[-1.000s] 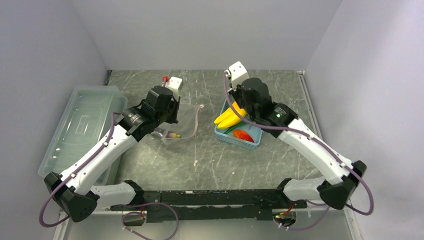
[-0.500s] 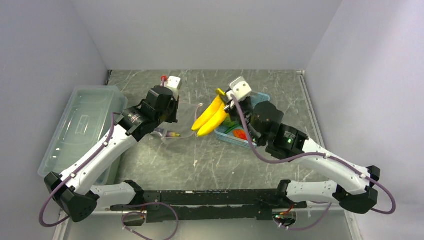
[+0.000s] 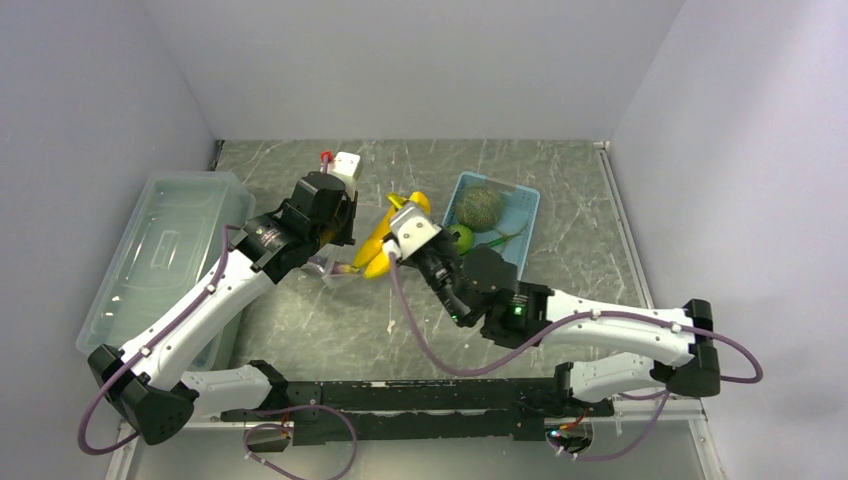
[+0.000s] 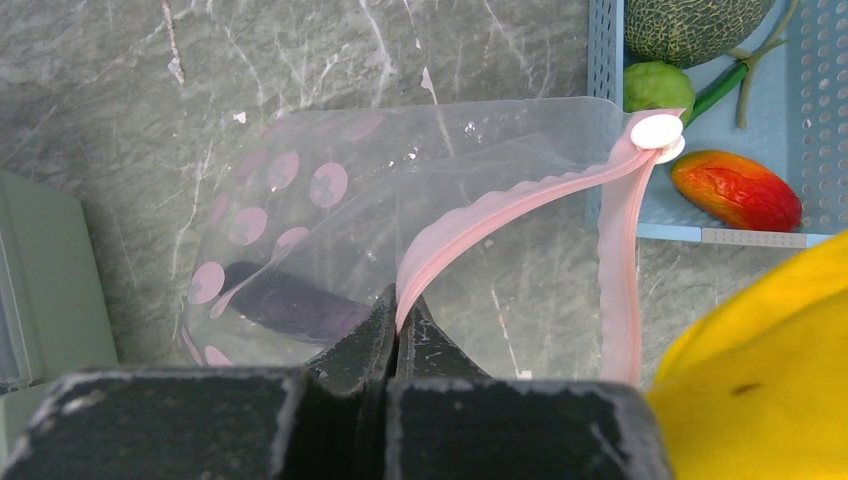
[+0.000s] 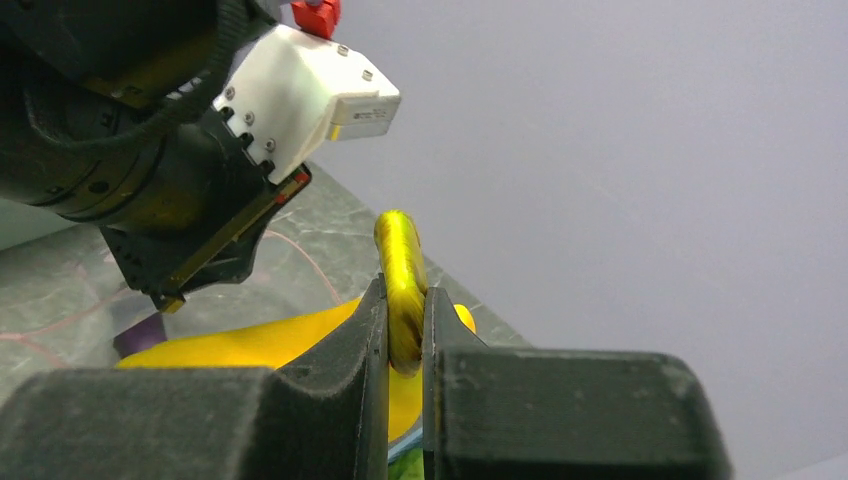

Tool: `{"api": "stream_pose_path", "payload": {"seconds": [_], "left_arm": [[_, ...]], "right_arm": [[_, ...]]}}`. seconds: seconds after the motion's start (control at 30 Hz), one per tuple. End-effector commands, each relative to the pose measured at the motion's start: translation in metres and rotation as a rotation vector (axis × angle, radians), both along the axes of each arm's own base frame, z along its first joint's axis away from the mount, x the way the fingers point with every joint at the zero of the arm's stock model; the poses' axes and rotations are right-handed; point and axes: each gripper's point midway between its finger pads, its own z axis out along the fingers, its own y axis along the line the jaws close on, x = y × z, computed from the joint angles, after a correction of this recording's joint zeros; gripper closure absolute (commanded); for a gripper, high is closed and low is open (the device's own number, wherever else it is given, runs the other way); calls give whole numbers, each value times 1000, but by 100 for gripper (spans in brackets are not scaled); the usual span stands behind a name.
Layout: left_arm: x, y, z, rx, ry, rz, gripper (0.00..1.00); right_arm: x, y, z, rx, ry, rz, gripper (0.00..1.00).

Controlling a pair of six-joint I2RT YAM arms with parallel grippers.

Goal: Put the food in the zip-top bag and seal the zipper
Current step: Place the fake fruit in the zipper food storage bag.

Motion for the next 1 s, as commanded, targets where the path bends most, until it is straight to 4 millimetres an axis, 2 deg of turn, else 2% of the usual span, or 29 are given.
{"api": "stream_pose_path", "payload": {"seconds": [0.0, 0.27, 0.73, 0.97], "left_arm": [[1, 2, 17, -53, -47, 23, 100], [1, 1, 17, -57, -43, 22, 100], [0, 2, 20, -90, -47, 25, 100], [0, 3, 22, -104, -49, 28, 100]], "right_arm": [[2, -5, 29, 77, -101, -91, 100], [1, 13, 27, 78, -123, -86, 100], [11, 37, -16, 66, -168, -154, 100], [20, 34, -36, 81, -185, -238, 100]]}}
